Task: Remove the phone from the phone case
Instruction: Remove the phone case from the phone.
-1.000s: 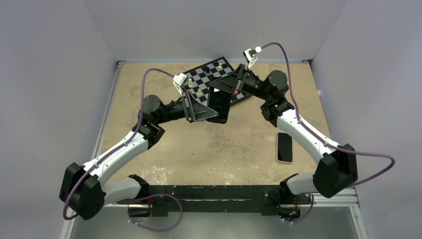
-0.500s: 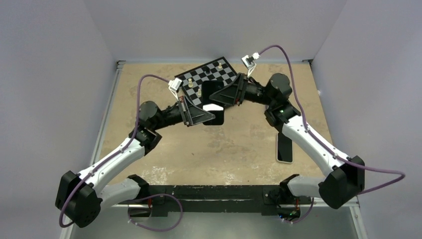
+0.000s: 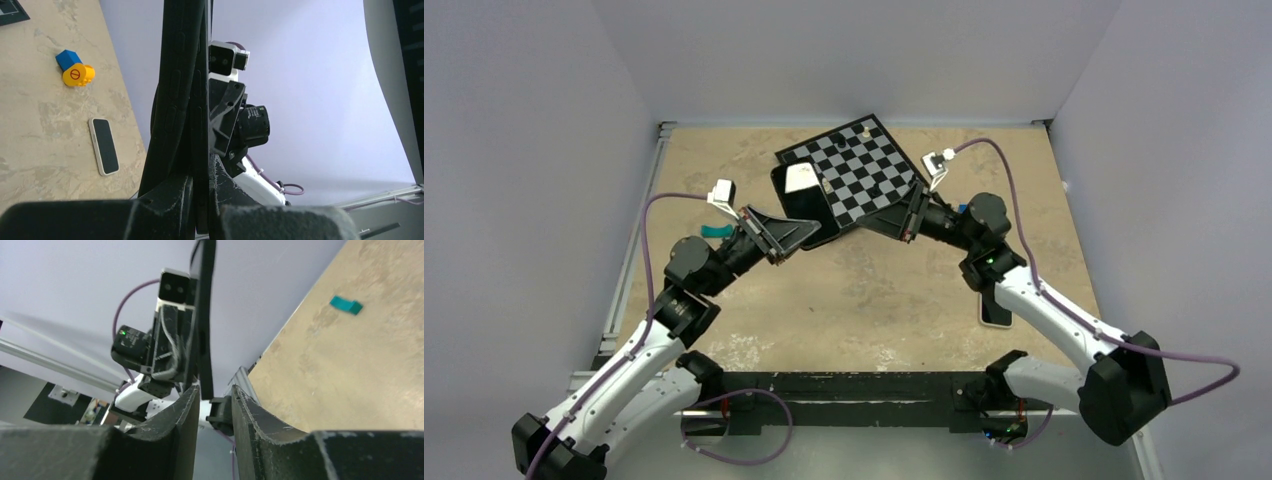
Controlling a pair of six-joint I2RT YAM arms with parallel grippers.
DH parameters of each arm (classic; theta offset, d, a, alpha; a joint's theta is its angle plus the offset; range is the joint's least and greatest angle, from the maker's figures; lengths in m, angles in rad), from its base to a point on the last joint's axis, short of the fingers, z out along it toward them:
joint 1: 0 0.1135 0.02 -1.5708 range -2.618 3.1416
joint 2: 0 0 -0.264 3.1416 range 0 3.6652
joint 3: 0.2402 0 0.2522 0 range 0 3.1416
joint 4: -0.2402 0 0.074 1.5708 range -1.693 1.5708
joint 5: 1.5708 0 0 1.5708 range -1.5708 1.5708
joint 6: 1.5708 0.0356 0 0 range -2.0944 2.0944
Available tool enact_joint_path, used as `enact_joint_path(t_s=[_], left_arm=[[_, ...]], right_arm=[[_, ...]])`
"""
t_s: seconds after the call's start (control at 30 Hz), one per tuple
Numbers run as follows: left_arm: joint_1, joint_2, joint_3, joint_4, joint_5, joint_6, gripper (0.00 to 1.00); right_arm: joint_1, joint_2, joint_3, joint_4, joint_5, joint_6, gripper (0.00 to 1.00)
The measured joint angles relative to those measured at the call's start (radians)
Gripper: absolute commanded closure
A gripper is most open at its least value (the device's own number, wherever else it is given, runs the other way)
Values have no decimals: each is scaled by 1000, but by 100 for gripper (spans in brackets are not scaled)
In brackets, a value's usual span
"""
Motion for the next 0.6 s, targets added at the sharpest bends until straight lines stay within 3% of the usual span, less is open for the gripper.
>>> enact_joint_path(t_s=[0.23,0.6], left_arm=[[0,11,0,-40,-38,-30,100],[2,12,2,-37,-37,-40,100]], right_arm=[[136,56,-13,107,0,14,65],[154,61,-37,188,32,27,66]])
